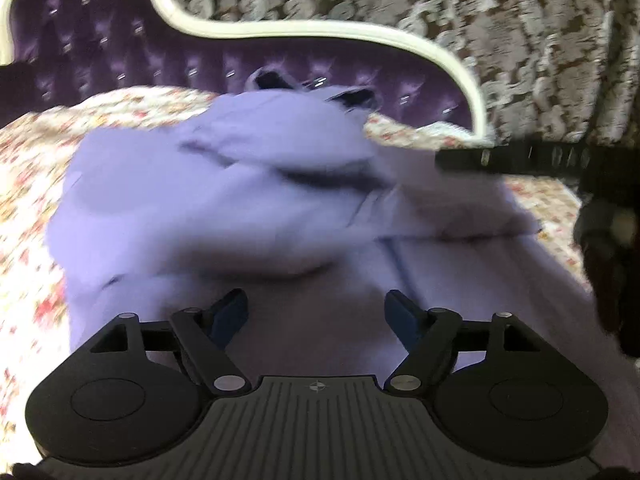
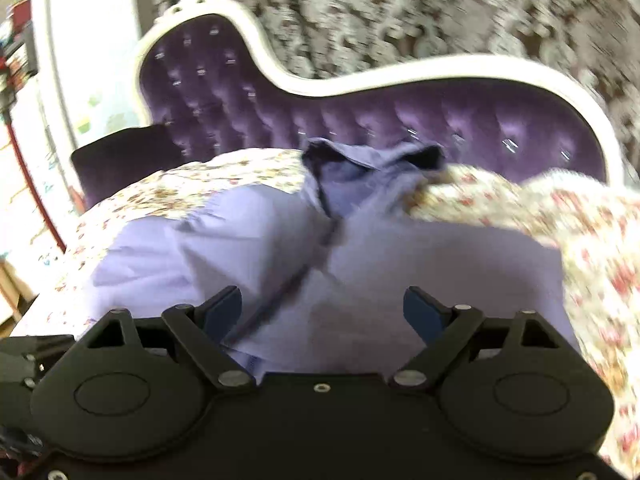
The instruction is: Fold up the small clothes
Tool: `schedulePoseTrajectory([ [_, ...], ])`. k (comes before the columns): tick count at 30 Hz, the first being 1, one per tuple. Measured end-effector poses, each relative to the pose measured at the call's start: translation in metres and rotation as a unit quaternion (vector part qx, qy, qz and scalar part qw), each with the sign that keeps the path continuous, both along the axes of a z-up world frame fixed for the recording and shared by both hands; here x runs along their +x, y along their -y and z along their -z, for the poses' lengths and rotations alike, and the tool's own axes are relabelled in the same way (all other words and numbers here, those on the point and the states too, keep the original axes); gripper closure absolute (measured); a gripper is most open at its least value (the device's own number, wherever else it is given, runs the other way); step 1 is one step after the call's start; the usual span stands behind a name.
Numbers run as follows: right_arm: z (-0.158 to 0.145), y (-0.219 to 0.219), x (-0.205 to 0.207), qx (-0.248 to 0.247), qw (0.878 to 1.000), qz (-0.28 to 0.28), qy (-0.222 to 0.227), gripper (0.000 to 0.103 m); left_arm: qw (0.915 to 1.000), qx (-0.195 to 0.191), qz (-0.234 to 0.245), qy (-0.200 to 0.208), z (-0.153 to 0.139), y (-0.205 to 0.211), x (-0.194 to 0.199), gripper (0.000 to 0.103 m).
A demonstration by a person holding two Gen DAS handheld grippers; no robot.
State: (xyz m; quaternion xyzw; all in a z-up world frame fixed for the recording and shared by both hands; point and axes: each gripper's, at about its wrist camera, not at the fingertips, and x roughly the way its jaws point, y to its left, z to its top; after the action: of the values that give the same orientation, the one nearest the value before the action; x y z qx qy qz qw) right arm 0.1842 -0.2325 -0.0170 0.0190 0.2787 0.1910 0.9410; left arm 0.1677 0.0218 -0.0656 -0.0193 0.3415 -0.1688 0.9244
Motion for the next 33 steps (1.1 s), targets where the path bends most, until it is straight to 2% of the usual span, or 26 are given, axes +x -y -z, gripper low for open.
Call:
schedulePoseTrajectory([
  [6,-0.003,-0.048,0.009,-0.036,0.997,-0.060,0.024,0.013,0.9994,-0.028,-0.013,0.014,0.008,-0.012,-0.007,0.028],
  [10,0.004,-0.074,0.021,-0.060,0.994,-0.092,0.020,0.013,0.9986,-0.046,-0.017,0.021,0.013,-0.016,-0.008,0.028],
  [15,0.029,-0.091,0.044,-0.115,0.989,-0.089,-0.009,0.015,0.9970,-0.071,-0.024,0.020,0.015,-0.022,-0.009,0.028],
  [18,0.034,-0.085,0.046,-0.148,0.987,-0.054,0.011,0.017,0.9964,-0.078,-0.025,0.020,0.016,-0.023,-0.011,0.028],
  [24,0.030,-0.036,0.043,-0.119,0.993,0.014,-0.005,0.017,0.9965,-0.076,-0.025,0.024,0.016,-0.022,-0.011,0.028],
  [30,0.036,-0.013,0.038,-0.103,0.994,0.032,-0.025,0.017,0.9983,-0.046,-0.023,0.028,0.001,-0.019,-0.015,0.028],
  [33,0.037,-0.016,0.036,-0.097,0.995,0.021,-0.024,0.017,0.9971,-0.028,-0.016,0.069,-0.024,-0.020,-0.022,0.028],
])
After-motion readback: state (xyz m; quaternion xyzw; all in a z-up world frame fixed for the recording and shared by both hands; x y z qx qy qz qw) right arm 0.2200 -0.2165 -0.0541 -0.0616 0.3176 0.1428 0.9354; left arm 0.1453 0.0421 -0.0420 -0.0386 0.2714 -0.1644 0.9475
